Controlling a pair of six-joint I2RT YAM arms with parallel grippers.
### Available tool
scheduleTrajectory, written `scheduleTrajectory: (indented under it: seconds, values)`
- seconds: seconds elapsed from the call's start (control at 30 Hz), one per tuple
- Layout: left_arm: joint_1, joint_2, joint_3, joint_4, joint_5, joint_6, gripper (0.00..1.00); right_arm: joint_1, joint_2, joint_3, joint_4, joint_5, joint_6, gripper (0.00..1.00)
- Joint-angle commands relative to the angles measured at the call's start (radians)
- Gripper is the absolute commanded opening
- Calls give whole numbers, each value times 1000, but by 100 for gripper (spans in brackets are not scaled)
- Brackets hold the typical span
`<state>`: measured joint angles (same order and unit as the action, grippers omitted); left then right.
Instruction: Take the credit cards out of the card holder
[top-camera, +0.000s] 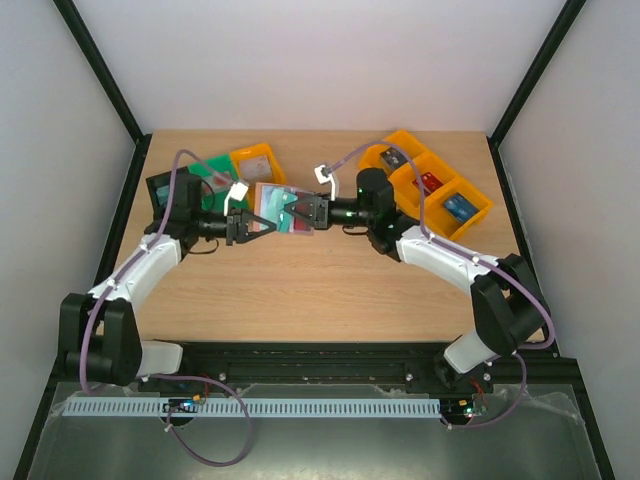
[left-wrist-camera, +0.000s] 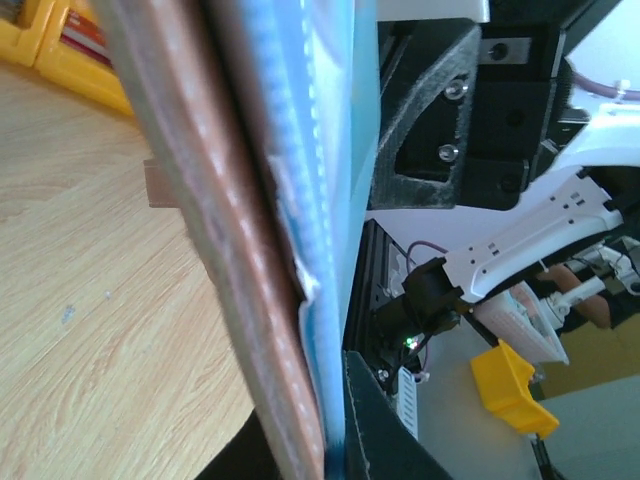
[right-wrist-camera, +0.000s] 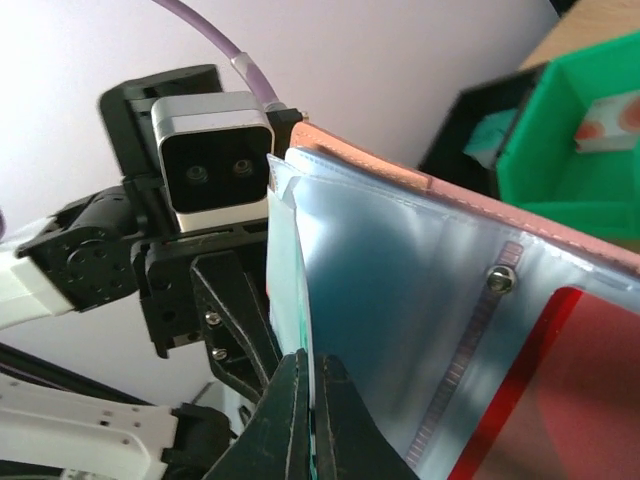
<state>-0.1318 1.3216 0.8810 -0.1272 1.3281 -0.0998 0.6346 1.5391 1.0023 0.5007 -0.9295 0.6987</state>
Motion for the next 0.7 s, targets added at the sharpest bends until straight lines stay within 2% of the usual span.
scheduleTrajectory:
  seconds: [0.0, 0.07, 0.23, 0.27, 0.3, 0.4, 0.47, 0.5, 0.67]
  values:
    - [-13, 5, -131, 344, -36, -310, 2, -2, -4, 72, -276, 86, -156, 1]
    - [-32, 24, -170, 435, -51, -378, 3, -5, 6, 72, -355, 110, -178, 1]
    - [-94, 78, -221, 478, -108, -410, 7, -15, 54, 46, -459, 157, -180, 2]
    - [-98, 89, -237, 497, -132, -435, 14, -16, 69, 41, -463, 159, -176, 2]
    - [-98, 98, -252, 511, -160, -454, 26, -15, 82, 38, -464, 154, -171, 2]
    - [-89, 107, -288, 474, -277, -443, 74, -18, 122, 28, -476, 163, -172, 2]
    - [-72, 108, -299, 416, -369, -415, 95, -28, 151, 27, -496, 173, -180, 2]
    - [-57, 109, -299, 387, -417, -400, 99, -38, 167, 29, -510, 175, -186, 2]
    - [44, 100, -301, 273, -610, -350, 99, -64, 209, 57, -635, 287, -266, 2]
